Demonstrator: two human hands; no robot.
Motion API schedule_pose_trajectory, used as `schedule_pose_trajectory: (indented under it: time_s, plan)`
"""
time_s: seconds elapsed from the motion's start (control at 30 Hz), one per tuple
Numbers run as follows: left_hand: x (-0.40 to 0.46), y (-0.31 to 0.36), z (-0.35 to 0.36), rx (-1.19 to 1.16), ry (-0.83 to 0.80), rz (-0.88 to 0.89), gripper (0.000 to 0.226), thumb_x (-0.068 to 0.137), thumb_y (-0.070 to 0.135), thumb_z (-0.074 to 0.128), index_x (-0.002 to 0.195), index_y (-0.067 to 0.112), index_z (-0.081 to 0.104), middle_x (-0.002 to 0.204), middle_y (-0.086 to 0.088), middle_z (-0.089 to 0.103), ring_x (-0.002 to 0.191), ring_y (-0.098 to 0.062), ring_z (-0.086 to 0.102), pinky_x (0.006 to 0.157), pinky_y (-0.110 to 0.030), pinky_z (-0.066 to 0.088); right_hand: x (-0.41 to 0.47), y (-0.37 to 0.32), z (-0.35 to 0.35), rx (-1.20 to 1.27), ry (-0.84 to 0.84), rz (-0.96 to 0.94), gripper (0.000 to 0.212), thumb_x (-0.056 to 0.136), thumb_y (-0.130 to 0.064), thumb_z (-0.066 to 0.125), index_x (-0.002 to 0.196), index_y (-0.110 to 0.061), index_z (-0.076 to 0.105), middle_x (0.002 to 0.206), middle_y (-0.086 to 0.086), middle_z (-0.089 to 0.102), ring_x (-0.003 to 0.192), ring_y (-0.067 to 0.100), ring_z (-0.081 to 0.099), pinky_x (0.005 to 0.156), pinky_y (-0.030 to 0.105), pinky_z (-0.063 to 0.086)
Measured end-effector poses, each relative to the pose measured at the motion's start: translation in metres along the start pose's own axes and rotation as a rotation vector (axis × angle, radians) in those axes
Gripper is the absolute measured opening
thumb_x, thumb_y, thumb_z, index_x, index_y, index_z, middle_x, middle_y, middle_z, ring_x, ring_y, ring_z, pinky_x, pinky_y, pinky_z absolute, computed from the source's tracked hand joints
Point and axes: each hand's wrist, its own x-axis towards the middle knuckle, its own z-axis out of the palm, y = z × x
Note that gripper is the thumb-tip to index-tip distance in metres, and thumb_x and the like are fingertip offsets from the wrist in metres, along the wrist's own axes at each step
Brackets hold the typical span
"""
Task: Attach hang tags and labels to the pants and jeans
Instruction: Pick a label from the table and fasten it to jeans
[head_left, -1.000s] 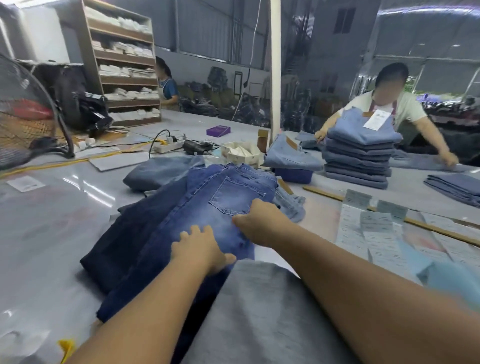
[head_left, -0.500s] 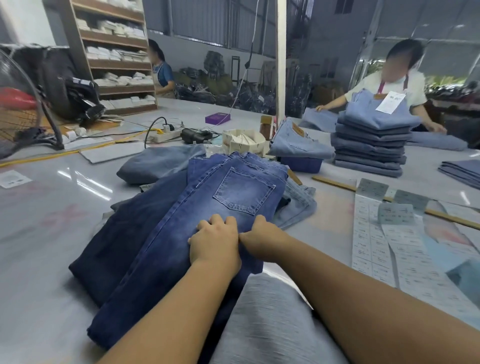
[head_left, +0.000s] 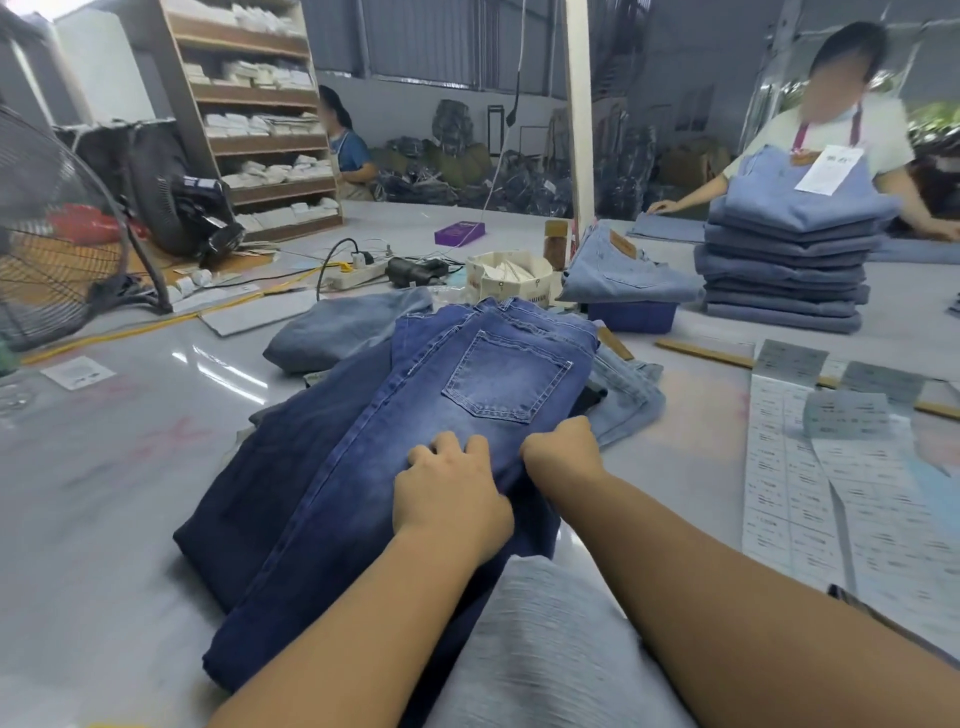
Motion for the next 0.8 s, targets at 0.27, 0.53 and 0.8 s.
schedule_pose_trajectory:
  time_s: [0.27,0.53,0.8]
  plan:
    - [0.01,-0.022,-0.019,-0.656,0.151,-0.247,0.025,0.094,0.043,0.045,0.095,0.022,0.059,0.103,-0.003,0.066,0.098,-0.03,0.055,0.078,-0.035,0.038,-0.021,-0.01,0.003,-0.27,-0.03,-0.474,0.024,0.081,-0.004,0.048,0.07,-0.017,0.03,0.084,0.007,0.047,0.08,0.03,0.044,0.062,0.032,0.03]
    - [0.031,-0.02,-0.033,-1.082,0.219,-0.263,0.067,0.068,0.059,0.075,0.119,0.023,0.051,0.109,0.002,0.062,0.096,-0.021,0.059,0.084,-0.04,0.051,-0.046,-0.014,0.015,-0.826,-0.249,-0.941,0.049,0.084,-0.013,0.053,0.132,-0.02,0.052,0.131,0.007,0.053,0.115,0.032,0.05,0.088,0.044,0.029]
    - [0.027,-0.06,-0.004,-1.108,0.296,-0.498,0.032,0.089,0.036,0.068,0.108,0.011,0.068,0.094,-0.004,0.065,0.085,-0.025,0.056,0.072,-0.034,0.041,-0.036,-0.01,0.014,-0.259,-0.182,-0.713,0.019,0.077,-0.021,0.05,0.082,-0.01,0.065,0.083,0.011,0.065,0.08,0.029,0.057,0.069,0.033,0.044]
